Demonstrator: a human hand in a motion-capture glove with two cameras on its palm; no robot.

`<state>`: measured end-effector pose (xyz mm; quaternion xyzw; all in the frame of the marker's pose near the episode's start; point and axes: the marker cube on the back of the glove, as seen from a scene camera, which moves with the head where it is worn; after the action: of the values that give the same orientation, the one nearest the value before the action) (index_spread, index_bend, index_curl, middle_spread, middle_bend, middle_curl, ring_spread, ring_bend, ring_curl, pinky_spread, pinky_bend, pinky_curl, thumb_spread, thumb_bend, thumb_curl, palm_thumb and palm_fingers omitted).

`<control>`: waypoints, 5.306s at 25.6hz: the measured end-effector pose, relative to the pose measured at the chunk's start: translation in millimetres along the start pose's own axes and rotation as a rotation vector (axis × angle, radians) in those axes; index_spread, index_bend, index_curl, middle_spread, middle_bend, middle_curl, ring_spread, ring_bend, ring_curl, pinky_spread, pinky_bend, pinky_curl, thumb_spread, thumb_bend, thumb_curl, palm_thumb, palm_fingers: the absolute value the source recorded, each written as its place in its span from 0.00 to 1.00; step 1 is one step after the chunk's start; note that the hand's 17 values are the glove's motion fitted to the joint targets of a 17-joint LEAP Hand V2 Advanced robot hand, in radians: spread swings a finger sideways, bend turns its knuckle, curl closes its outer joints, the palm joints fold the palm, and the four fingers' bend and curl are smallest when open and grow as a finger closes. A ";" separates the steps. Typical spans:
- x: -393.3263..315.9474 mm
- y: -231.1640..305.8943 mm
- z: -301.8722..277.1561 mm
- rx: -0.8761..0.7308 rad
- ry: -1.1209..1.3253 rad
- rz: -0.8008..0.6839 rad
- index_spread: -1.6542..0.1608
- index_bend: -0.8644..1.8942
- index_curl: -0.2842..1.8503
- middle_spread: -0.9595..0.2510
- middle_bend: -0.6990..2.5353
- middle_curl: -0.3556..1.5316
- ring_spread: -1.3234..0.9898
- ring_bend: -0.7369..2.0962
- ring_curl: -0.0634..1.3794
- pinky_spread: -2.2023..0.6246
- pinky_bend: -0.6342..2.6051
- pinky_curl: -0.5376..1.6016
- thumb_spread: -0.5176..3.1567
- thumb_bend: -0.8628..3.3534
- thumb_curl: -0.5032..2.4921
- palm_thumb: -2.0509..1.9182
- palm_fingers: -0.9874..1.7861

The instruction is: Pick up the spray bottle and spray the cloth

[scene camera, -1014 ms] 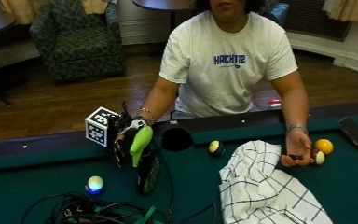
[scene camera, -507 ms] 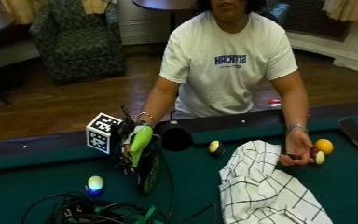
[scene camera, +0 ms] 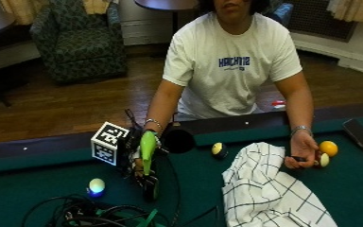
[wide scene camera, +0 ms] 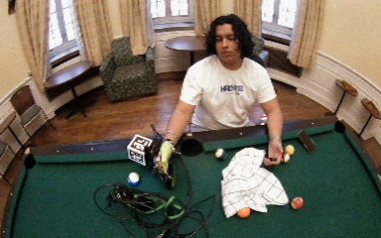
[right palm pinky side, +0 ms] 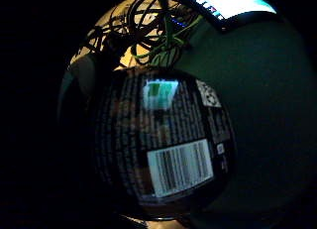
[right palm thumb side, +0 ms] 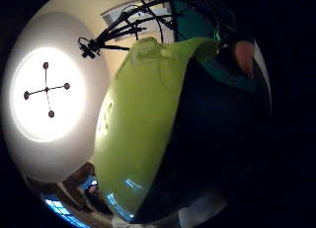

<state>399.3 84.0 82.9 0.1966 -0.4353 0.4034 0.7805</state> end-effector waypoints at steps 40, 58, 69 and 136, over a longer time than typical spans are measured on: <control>-327.4 2.7 109.6 -0.369 0.186 -0.349 0.76 0.46 0.41 0.63 0.43 0.50 0.48 0.52 0.39 0.67 0.33 0.44 0.23 0.20 0.41 0.75 0.86; -170.2 34.6 276.8 -0.907 0.901 0.140 0.76 0.46 0.42 0.63 0.44 0.50 0.48 0.52 0.39 0.67 0.34 0.44 0.22 0.20 0.43 0.75 0.85; -109.2 59.0 355.1 -1.043 1.164 0.347 0.76 0.46 0.42 0.63 0.44 0.50 0.48 0.52 0.39 0.68 0.34 0.44 0.22 0.20 0.43 0.75 0.85; -158.6 172.8 580.8 -0.716 -0.146 -0.405 0.76 0.45 0.44 0.63 0.44 0.49 0.48 0.52 0.39 0.68 0.34 0.45 0.22 0.20 0.45 0.75 0.85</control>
<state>-88.5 -267.8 258.2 0.0228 -0.5548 0.0500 0.8301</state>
